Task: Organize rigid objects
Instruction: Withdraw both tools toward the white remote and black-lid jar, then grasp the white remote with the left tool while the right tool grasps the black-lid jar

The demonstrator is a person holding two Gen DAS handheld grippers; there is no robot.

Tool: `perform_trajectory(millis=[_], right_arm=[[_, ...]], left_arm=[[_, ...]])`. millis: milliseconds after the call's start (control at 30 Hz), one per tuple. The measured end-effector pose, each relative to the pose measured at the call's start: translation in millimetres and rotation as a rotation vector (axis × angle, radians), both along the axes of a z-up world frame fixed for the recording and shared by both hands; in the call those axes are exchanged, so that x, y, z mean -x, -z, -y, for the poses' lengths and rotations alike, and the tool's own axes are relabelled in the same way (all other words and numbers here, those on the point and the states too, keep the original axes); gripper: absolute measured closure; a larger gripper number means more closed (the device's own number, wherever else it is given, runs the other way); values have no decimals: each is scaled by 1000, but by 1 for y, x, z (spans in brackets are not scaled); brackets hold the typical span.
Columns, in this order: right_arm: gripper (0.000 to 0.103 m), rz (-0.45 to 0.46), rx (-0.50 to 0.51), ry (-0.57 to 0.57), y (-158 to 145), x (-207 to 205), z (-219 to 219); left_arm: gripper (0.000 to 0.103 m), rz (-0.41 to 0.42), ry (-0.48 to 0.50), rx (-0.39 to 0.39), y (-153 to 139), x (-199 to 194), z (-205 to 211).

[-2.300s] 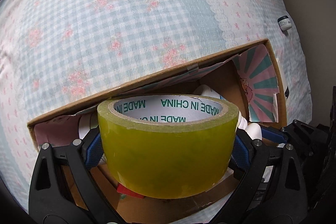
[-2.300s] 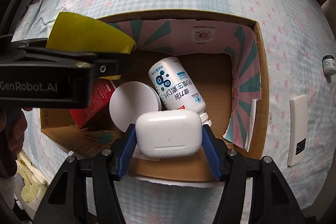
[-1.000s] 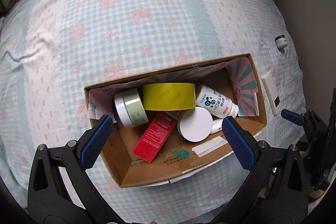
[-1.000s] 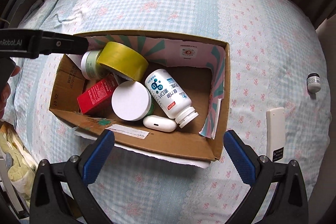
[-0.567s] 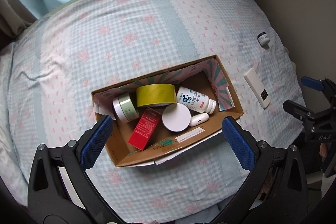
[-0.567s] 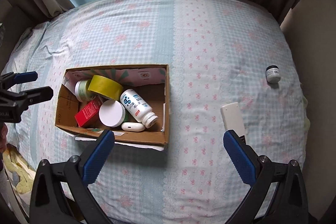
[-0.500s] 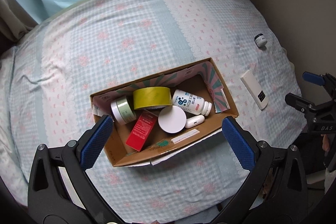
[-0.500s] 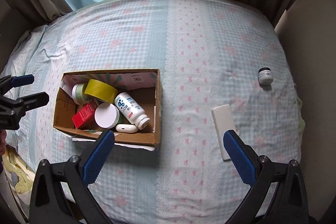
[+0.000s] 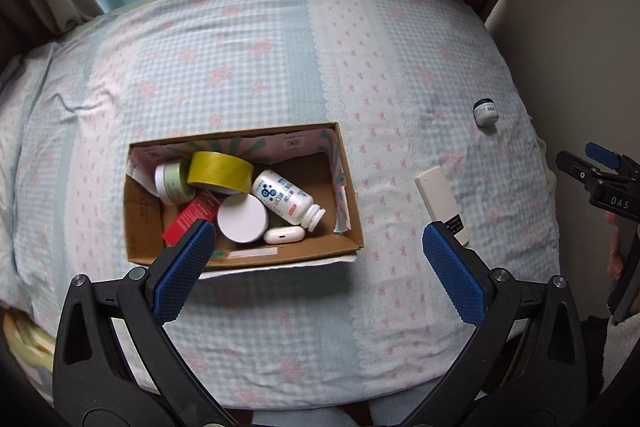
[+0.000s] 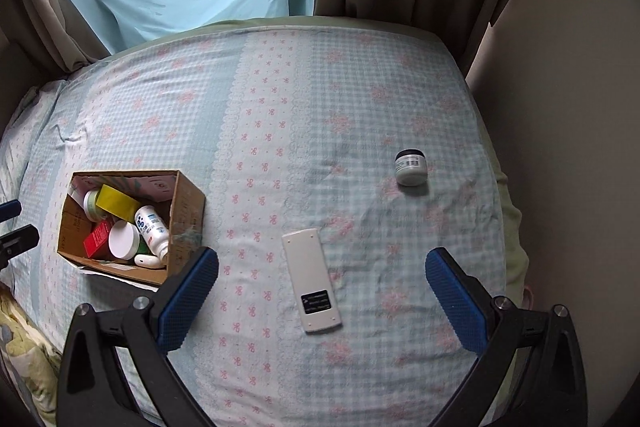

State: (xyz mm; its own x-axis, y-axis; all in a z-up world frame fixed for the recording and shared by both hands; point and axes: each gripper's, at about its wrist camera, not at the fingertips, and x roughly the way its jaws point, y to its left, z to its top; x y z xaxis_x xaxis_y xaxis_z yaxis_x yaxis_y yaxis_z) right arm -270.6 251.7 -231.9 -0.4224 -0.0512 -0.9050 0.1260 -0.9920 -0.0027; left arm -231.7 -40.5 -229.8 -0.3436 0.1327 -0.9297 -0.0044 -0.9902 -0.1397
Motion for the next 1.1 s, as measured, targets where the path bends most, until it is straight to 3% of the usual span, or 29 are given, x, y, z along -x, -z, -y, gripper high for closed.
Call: perform_trajectory(millis=[400, 633, 767, 933, 1100], right_arm=[[0, 45, 10, -70, 42, 63, -119], [0, 132, 61, -52, 80, 102, -147], [0, 190, 95, -46, 114, 133, -152], [0, 255, 110, -17, 151, 169, -152], [0, 330, 143, 29, 184, 196, -151]], left_arm=[[0, 134, -95, -39, 56, 8, -152], [0, 243, -89, -67, 119, 27, -220], [0, 305, -129, -52, 171, 40, -240], [0, 392, -240, -105, 225, 54, -240], [2, 433, -268, -107, 254, 64, -248]])
